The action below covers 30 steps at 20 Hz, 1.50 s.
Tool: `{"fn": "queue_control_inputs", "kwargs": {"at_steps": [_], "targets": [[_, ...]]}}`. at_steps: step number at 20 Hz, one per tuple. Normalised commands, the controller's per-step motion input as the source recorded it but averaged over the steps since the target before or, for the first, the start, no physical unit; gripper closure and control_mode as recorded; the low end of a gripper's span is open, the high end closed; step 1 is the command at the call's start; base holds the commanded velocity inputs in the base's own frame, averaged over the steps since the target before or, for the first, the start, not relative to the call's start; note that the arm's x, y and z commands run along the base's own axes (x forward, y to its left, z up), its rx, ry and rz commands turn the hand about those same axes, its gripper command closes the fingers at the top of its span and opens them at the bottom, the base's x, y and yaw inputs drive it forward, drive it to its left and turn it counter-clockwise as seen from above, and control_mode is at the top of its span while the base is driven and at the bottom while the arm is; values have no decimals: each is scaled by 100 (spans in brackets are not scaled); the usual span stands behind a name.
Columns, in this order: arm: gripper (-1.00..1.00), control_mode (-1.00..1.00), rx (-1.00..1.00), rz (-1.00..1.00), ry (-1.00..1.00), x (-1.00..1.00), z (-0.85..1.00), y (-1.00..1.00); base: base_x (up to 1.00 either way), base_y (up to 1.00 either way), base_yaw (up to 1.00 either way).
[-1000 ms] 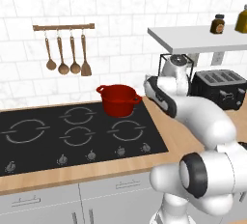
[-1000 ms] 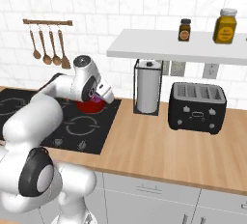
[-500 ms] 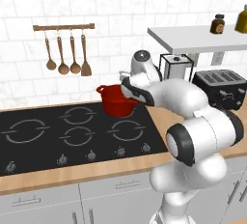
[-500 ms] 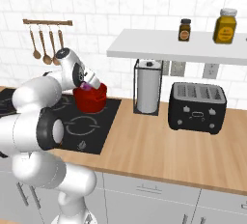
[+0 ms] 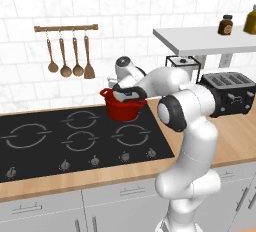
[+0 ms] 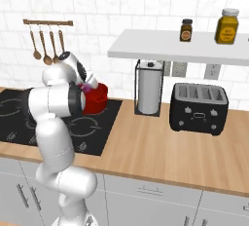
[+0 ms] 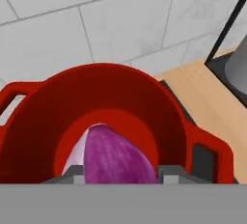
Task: Put the mushroom and onion in the pot. Retrieve the spatula and lightly stir the vegetables in the pot.
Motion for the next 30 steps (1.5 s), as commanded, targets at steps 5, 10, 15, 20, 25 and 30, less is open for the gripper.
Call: {"fn": "queue_control_inputs", "kwargs": {"at_steps": [5, 10, 15, 20, 25, 30], "targets": [[100, -100, 0, 0, 9, 90, -69, 3, 0, 0, 0], [100, -100, -1, 0, 3, 63, -60, 0, 0, 0, 0], [-100, -100, -3, -1, 0, 13, -18, -4, 0, 0, 0], [-100, -100, 0, -1, 0, -15, 15, -41, 0, 0, 0], [-100, -100, 4, 0, -5, -39, 65, -45, 0, 0, 0], [-100, -100, 8, 9, -19, -99, 89, -14, 0, 0, 0]]}}
